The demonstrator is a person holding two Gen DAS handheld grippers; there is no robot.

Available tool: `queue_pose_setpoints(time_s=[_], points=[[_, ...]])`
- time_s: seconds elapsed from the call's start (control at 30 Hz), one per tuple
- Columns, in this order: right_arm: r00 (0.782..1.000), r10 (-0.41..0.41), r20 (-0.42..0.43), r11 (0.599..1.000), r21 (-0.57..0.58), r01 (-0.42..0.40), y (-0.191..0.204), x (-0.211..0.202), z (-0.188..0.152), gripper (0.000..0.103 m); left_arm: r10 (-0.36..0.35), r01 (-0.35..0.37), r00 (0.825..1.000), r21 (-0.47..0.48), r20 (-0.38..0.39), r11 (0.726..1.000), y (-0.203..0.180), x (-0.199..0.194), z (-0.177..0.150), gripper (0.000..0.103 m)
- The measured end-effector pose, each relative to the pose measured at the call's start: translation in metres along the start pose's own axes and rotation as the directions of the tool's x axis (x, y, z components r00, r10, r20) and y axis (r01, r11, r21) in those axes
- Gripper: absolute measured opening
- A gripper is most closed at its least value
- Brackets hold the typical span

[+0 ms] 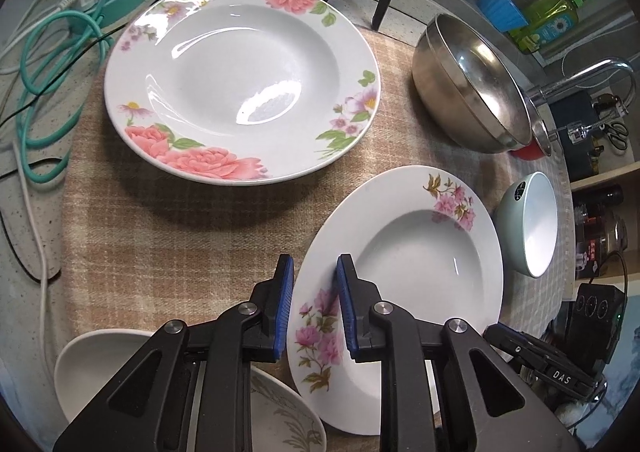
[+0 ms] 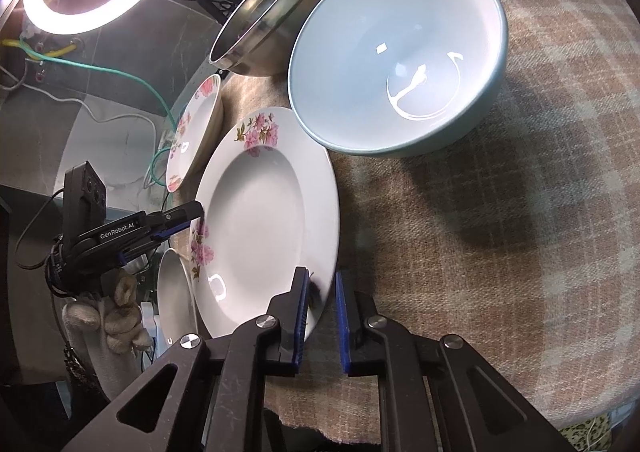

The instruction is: Organize plates and bowls

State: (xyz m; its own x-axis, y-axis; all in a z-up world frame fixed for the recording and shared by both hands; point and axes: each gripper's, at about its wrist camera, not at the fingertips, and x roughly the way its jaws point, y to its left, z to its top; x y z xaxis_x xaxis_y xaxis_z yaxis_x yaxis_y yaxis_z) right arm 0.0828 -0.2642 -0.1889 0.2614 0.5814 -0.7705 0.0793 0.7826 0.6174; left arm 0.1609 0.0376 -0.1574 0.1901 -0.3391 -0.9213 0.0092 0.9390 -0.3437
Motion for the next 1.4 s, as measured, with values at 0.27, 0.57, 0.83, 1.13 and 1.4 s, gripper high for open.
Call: queue_pose_setpoints(time_s=[0.27, 0.57, 0.83, 1.13, 1.4], points=[[1.000, -0.010, -0.004, 1.000, -0.012, 0.010, 0.002, 0.002, 0.000, 0.011, -0.015, 0.015, 1.000, 0.002, -0.011, 1.000, 0.002, 0.000, 0.001, 0.020], [0.999, -0.047, -0.004, 0.999, -0.009, 0.047, 0.002, 0.000, 0.000, 0.011, -0.032, 0.032, 0.999, 0.007, -0.023, 0.999, -0.002, 0.000, -0.001, 0.020], [0.998, -0.058, -0.004, 0.998, 0.010, 0.058, 0.000, -0.002, 0.002, 0.011, -0.033, 0.033, 0.999, 0.012, -0.033, 0.999, -0.009, -0.001, -0.012, 0.020], [0.997, -0.071, -0.003, 0.997, 0.020, 0.071, 0.001, 0.000, 0.002, 0.012, -0.038, 0.039, 0.998, 0.011, -0.048, 0.999, -0.016, -0.002, -0.025, 0.020], [0.997, -0.078, -0.004, 0.997, 0.019, 0.078, 0.000, 0.002, -0.001, 0.012, -0.046, 0.046, 0.997, 0.002, -0.061, 0.999, -0.021, -0.001, -0.037, 0.020]])
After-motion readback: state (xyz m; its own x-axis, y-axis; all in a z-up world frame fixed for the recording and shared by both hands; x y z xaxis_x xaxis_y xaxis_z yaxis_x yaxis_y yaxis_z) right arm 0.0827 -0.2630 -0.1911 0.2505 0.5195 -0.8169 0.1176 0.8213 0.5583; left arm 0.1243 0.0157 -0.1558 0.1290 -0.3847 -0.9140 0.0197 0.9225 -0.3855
